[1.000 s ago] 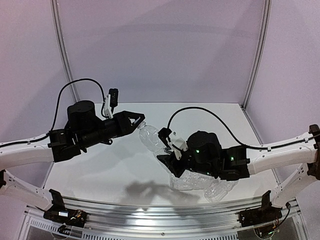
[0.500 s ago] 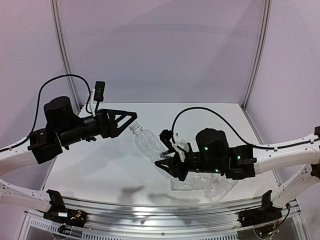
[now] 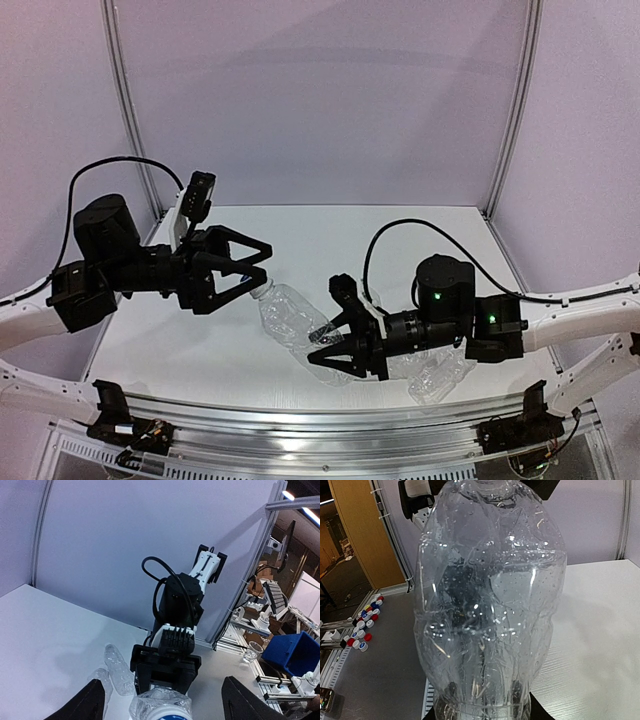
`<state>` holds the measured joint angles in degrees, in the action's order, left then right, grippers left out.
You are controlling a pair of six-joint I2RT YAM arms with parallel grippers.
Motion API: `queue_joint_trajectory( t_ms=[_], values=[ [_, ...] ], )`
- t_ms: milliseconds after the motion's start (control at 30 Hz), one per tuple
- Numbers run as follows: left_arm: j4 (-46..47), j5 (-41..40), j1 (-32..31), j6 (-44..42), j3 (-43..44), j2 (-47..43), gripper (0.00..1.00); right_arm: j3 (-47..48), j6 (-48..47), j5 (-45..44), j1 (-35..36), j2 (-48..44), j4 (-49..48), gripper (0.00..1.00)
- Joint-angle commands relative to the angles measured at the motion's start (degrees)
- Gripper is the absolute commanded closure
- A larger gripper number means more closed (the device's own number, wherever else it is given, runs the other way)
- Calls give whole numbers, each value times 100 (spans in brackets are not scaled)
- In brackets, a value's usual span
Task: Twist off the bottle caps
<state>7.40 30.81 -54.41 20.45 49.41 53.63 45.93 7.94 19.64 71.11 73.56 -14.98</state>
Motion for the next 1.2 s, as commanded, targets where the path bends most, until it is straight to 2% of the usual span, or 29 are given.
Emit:
queue_joint_trajectory(
  t_ms=[0, 67, 267, 500, 667, 800, 1000, 1067, 1167],
  values=[
    [-107, 216, -86, -223, 142, -106, 21, -173, -11, 58, -3, -235, -207, 100],
    [-116, 191, -88, -225, 149, -109, 25, -230, -17, 17, -1, -298, -243, 100],
    [-138, 148, -110, -252, 205, -12, 50, -231, -6, 23, -2, -305, -235, 100],
    [-239, 113, -127, -278, 283, 99, 68, -220, 12, -51, -3, -333, -218, 100],
    [-370, -509, -143, -49, 358, 184, 69, -175, 21, -567, -7, -300, -109, 100],
    [-385, -1673, -253, 499, 357, 354, 72, -166, 24, -1529, -1, -255, 0, 100],
    [-362, -2546, -297, 1114, 391, 838, 71, 135, 122, -4056, -5, 221, 546, 100],
    [-270, -2746, -288, 1235, 375, 967, 70, 238, 79, -4225, -1, 422, 635, 100],
    [-214, -2766, -288, 1326, 443, 1133, 70, 373, 68, -4008, -5, 641, 671, 100]
  ],
)
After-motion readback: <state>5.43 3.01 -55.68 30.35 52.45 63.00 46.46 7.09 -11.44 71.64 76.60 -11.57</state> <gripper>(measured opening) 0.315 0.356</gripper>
